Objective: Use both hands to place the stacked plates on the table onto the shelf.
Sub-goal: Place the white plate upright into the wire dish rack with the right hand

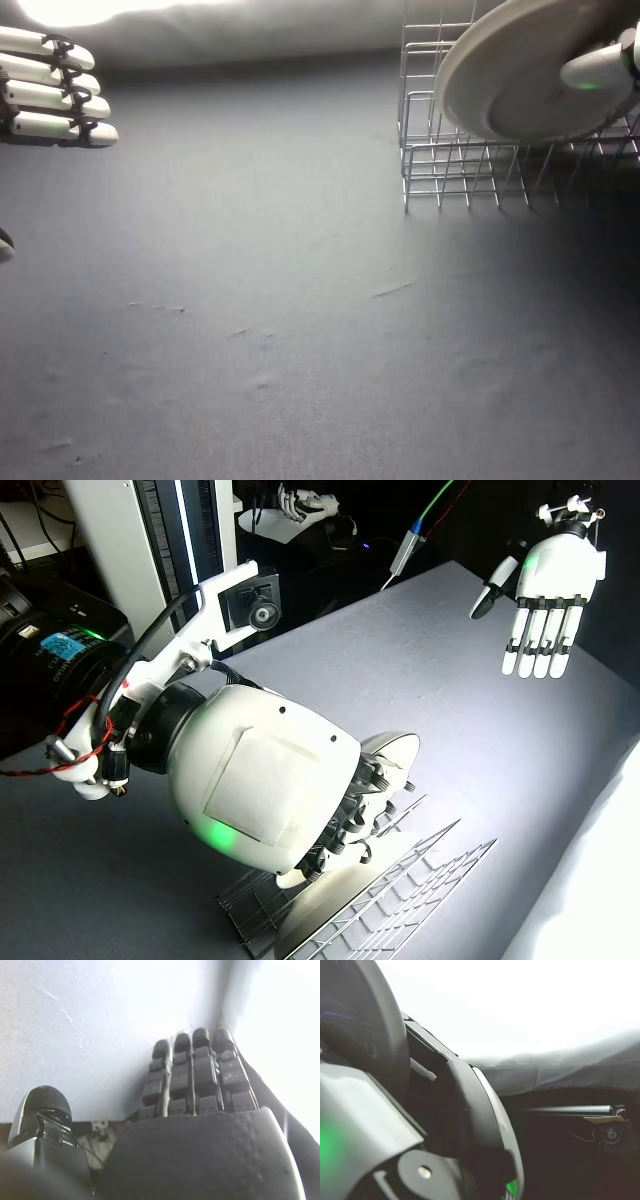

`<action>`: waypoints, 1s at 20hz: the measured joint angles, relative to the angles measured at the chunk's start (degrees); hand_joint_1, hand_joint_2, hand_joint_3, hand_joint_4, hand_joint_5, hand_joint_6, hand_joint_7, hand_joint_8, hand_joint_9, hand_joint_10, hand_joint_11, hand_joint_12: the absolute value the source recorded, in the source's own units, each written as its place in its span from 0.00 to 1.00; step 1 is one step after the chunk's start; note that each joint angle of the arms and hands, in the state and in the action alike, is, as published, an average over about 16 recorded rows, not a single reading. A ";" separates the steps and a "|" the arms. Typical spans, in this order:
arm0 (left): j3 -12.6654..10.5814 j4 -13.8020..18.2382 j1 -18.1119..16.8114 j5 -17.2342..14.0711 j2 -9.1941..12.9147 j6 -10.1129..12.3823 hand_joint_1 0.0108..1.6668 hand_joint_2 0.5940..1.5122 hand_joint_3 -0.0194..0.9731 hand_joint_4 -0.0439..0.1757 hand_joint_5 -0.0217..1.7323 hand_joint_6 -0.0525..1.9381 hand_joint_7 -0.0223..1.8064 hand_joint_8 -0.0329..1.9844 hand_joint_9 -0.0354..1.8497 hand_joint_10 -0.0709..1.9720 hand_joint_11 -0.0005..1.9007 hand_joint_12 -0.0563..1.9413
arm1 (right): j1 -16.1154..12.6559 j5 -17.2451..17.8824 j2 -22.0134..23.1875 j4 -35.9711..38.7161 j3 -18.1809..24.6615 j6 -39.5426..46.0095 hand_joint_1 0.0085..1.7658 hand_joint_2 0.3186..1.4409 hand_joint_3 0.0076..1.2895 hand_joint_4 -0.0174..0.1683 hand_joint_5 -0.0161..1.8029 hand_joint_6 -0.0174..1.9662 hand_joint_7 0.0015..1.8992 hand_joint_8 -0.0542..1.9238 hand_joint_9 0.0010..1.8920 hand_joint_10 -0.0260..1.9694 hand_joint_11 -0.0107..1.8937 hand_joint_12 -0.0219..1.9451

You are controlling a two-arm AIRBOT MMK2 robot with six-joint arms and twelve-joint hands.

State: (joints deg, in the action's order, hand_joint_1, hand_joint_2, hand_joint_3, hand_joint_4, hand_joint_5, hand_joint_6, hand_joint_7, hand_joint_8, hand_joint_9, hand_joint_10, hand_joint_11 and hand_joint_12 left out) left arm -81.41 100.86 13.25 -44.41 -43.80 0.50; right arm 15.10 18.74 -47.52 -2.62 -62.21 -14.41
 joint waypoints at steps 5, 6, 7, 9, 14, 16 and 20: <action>-0.16 0.28 -0.05 -0.02 -0.12 0.09 0.01 0.55 0.02 0.21 0.09 0.03 0.10 0.02 0.10 0.04 0.02 0.14 | 1.50 2.16 0.01 2.60 -0.63 -0.26 0.79 0.62 0.00 0.07 0.49 0.57 0.52 0.47 0.49 0.59 0.40 0.69; -0.19 0.31 -0.05 -0.02 -0.15 0.10 0.01 0.55 0.02 0.21 0.09 0.03 0.10 0.02 0.10 0.04 0.02 0.14 | 1.78 2.50 0.00 2.98 -0.78 -0.31 0.79 0.62 0.00 0.07 0.49 0.57 0.52 0.47 0.49 0.59 0.40 0.69; -0.21 0.34 -0.05 0.00 -0.17 0.11 0.01 0.55 0.02 0.21 0.09 0.03 0.10 0.02 0.10 0.04 0.02 0.14 | 2.06 2.81 -0.02 3.30 -0.94 -0.36 0.79 0.62 0.00 0.07 0.48 0.57 0.52 0.48 0.49 0.60 0.40 0.69; -0.21 0.40 -0.05 0.00 -0.21 0.14 0.01 0.55 0.02 0.21 0.09 0.03 0.11 0.02 0.11 0.04 0.02 0.14 | 2.66 3.39 -0.08 3.77 -1.29 -0.48 0.79 0.62 0.00 0.07 0.48 0.57 0.52 0.48 0.48 0.60 0.40 0.69; -0.16 0.56 -0.06 0.01 -0.30 0.19 0.01 0.55 0.02 0.21 0.10 0.03 0.11 0.02 0.11 0.04 0.02 0.14 | 4.28 4.55 -0.24 4.18 -2.37 -0.78 0.79 0.62 0.00 0.07 0.48 0.58 0.52 0.48 0.48 0.60 0.39 0.69; -0.14 0.59 -0.06 0.01 -0.32 0.22 0.01 0.55 0.02 0.21 0.09 0.03 0.10 0.02 0.11 0.04 0.02 0.14 | 4.94 4.92 -0.30 4.20 -2.84 -0.89 0.79 0.62 0.00 0.07 0.48 0.58 0.52 0.49 0.48 0.61 0.39 0.69; -0.09 0.60 -0.05 0.02 -0.32 0.25 0.01 0.55 0.02 0.21 0.09 0.03 0.10 0.02 0.10 0.04 0.02 0.14 | 6.43 5.89 -0.42 4.19 -3.53 -1.11 0.79 0.62 0.00 0.07 0.47 0.58 0.52 0.49 0.48 0.60 0.38 0.69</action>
State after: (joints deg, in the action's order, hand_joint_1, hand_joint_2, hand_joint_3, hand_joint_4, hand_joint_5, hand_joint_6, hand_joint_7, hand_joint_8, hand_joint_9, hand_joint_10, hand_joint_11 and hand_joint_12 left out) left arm -81.50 101.46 13.19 -44.39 -44.12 0.75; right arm 21.54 24.63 -47.94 1.57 -65.73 -15.51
